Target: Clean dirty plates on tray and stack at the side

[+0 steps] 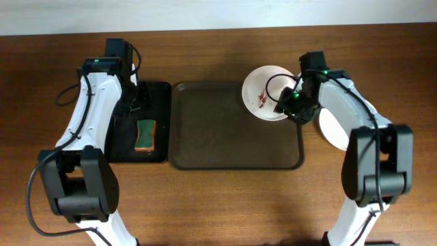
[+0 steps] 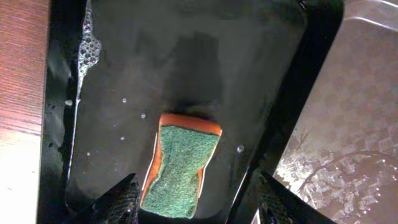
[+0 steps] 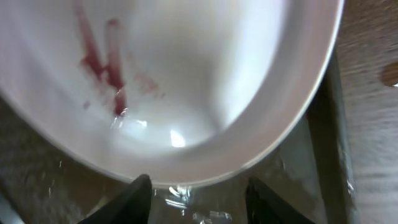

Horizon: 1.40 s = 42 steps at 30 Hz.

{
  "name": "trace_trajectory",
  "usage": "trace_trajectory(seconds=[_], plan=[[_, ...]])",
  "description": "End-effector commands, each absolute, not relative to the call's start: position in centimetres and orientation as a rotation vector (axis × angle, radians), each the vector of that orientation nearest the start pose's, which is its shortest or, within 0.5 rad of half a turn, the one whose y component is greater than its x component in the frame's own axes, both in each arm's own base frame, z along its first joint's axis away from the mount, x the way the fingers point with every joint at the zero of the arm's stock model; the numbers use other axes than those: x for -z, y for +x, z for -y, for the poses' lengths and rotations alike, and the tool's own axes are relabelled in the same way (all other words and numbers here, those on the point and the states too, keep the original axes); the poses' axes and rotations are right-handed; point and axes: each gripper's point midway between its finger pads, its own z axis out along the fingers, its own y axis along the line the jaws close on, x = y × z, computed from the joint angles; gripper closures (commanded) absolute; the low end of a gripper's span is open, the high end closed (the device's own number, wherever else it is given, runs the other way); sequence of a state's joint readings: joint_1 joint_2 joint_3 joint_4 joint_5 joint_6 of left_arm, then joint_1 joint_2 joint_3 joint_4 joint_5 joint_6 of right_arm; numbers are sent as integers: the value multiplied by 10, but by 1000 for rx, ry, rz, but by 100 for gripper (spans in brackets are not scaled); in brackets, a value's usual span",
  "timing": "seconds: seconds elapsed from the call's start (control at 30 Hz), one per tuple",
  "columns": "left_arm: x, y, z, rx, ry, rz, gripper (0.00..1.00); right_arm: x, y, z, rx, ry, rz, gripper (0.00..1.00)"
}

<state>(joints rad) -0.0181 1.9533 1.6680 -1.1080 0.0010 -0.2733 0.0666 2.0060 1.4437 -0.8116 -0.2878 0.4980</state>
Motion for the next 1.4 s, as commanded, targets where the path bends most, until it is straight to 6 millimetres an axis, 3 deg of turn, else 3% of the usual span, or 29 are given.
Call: trace_trajectory(seconds=[0.0,0.1,0.33,0.57,0.9,0.93,1.03,1.13,1.27,1.37], plan=[[-108,414,9,54,-369,-2939,42,-22,418,-77,-485,759,-2931,55],[-108,414,9,54,-369,-2939,42,-13,417,-76,-474,779,-2945,62],[-108,414,9,54,-369,-2939,42,-10,405,-74,-444,803,-2993,96],[-108,414,9,55,-368,-2941,42,-9,379,-77,-413,720,-3112,96],[-107,408,9,50,-371,-2964,39,-10,347,-131,-400,458,-3245,96],[-107,407,9,50,-372,-2965,39,-11,344,-135,-395,445,-3257,93],[-107,407,9,50,-372,-2965,39,-15,345,-136,-398,426,-3245,65],[-107,407,9,49,-371,-2965,39,-33,366,-131,-426,294,-3176,49],[-107,407,9,49,-371,-2966,39,-61,405,-134,-455,-36,-3023,46],[-107,407,9,49,-371,-2966,39,-67,427,-138,-441,-268,-2900,50]])
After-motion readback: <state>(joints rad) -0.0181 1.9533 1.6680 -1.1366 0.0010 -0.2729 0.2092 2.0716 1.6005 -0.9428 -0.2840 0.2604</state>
